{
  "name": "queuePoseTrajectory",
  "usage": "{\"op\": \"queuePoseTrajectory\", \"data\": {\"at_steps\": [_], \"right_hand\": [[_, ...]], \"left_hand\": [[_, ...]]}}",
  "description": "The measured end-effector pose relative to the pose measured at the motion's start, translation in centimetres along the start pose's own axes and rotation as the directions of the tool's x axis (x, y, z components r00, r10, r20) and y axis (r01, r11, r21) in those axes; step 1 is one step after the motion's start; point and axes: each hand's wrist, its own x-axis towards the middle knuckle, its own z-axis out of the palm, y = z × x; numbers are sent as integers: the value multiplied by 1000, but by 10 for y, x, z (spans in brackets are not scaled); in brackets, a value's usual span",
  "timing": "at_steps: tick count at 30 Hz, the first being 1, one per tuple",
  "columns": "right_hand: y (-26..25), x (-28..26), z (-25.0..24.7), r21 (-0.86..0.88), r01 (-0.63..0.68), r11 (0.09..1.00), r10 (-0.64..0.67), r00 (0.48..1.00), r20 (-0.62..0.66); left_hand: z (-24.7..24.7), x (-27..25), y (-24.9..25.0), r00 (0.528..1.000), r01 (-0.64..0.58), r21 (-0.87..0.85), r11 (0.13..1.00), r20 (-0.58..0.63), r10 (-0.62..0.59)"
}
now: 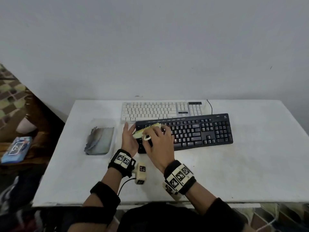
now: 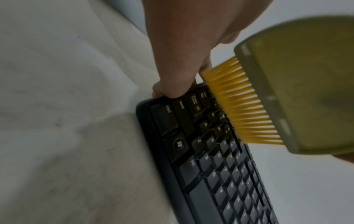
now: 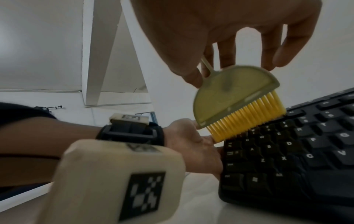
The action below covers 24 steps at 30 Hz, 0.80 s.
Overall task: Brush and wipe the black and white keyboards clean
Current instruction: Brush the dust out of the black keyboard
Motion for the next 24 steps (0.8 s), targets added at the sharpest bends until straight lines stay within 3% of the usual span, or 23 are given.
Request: {"op": "queuePoseTrajectory", "data": {"at_steps": [5,9,13,18,24], "right_hand": [[-11,31,5,54,-16,998,13,999,53],[-11,76,0,274,-42,961,-32,965,260],[8,120,-4,328,-26,944,-119,902,415],[24,137,-8,455,-5,891,-203,890,409],[54,136,-17,340,118,933,-258,878,403]], "left_hand": [[-4,9,-5,999,-1,-7,1000,-38,0],[-3,12,-5,997,-20,-1,1000,-71,19],[0,11,-3,995,-14,-45,999,-96,10],[1,9,-4,995,-23,-78,997,-98,16],[3,10,-5,996,-9,-60,998,-89,4]]}}
